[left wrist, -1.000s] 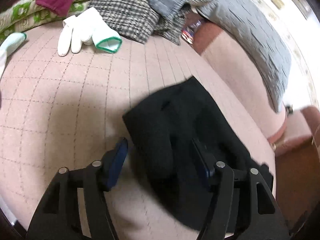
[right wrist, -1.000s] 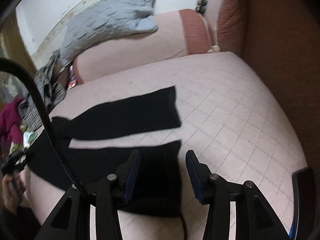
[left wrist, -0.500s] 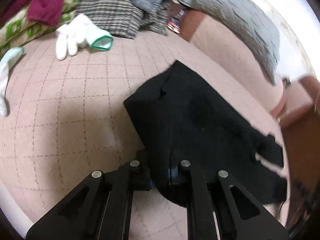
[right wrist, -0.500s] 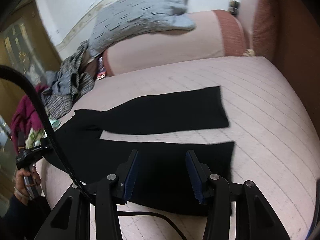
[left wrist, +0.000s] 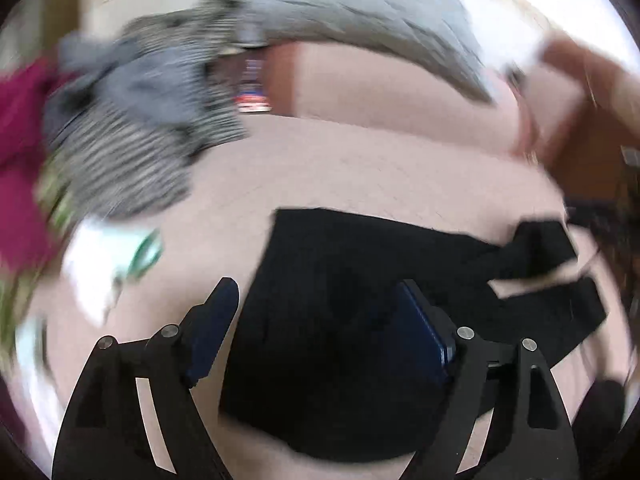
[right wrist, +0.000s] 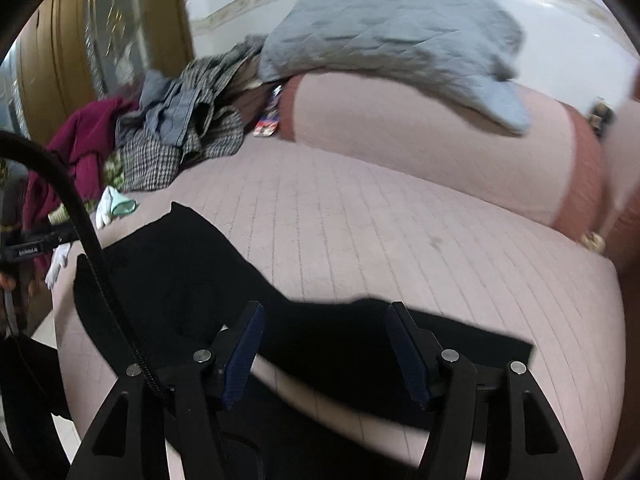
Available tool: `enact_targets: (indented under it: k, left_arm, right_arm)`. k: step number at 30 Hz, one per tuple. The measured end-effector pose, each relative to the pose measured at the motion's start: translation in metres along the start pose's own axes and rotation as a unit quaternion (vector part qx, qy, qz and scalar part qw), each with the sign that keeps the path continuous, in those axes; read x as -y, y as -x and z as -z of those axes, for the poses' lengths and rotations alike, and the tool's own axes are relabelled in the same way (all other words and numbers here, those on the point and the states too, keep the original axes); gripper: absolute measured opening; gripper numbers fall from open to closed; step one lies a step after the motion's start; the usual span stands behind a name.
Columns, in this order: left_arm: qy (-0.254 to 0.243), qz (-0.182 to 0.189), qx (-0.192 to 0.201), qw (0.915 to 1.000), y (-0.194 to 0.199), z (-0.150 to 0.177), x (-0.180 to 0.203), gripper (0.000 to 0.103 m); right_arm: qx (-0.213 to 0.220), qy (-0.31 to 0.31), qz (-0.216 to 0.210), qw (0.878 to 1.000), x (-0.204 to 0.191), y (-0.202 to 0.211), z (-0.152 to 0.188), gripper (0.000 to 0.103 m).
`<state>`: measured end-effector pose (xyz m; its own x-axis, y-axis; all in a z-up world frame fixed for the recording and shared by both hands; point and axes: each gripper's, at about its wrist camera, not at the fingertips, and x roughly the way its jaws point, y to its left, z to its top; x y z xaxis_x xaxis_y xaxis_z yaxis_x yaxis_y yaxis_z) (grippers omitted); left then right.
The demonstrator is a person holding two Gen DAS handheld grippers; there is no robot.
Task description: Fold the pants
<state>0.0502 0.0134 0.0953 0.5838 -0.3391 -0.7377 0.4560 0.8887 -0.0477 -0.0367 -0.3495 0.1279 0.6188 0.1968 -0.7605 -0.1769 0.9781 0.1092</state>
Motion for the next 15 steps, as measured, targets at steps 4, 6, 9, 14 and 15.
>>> enact_targets:
  k: [4, 6, 9, 14, 15]
  left_arm:
    - [-0.071, 0.042, -0.055, 0.9951, -0.064, -0.034, 0.011, 0.082]
    - [-0.085, 0.054, -0.065, 0.9928, -0.083, -0.044, 0.013, 0.082]
    - [-0.103, 0.061, -0.073, 0.9901, -0.104, -0.055, 0.015, 0.082]
    - [-0.138, 0.060, -0.089, 0.9846, -0.124, -0.061, 0.021, 0.082]
    - [-0.150, 0.055, -0.090, 0.9830, -0.130, -0.062, 0.023, 0.082]
  right_arm:
    - [-0.031, 0.020, -0.039, 0.999, -0.003, -0.042, -0.017, 0.061]
    - [-0.048, 0.030, -0.048, 0.997, -0.007, -0.063, -0.021, 0.061]
    - [-0.063, 0.026, -0.082, 0.994, -0.014, -0.090, -0.029, 0.061]
    - [-0.074, 0.047, -0.122, 0.989, -0.058, -0.131, -0.034, 0.061]
    - [-0.080, 0.052, -0.125, 0.988, -0.068, -0.141, -0.034, 0.061]
